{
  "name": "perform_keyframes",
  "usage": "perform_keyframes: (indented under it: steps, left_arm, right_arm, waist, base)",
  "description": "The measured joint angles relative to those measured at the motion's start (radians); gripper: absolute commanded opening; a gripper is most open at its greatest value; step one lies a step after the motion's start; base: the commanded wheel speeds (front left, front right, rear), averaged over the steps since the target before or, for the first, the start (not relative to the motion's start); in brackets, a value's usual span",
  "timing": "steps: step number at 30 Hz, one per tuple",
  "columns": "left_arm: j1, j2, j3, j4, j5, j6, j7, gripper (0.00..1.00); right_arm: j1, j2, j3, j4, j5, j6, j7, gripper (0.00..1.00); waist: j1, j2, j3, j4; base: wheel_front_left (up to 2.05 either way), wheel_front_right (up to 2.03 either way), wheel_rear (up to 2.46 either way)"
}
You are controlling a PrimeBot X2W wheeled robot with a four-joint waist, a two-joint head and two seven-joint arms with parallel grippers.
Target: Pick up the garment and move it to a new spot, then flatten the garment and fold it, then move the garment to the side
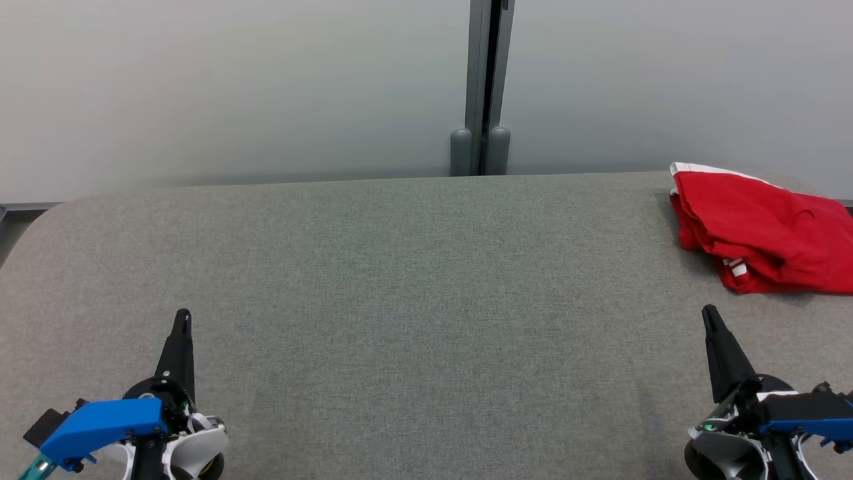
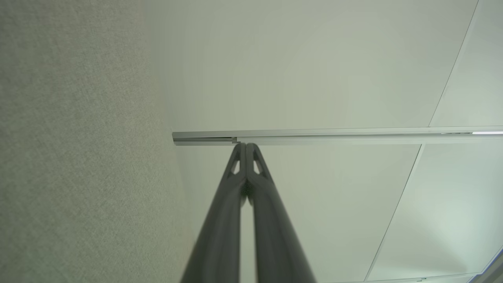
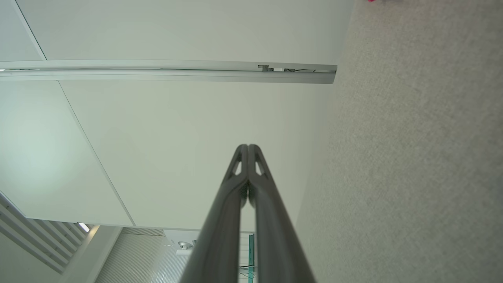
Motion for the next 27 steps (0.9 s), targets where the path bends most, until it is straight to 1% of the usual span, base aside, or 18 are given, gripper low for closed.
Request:
perform_keyframes:
  steps: [27]
  left_arm:
    - [0.000,0.000,0.000,0.000,0.000,0.000,0.000,0.00]
  right_arm:
    - [0.000,0.000,0.000,0.000,0.000,0.000,0.000,0.00]
  waist:
    - [0.0000,0.0000,0.000,0.000]
  base:
    - [0.00,0.00,0.00]
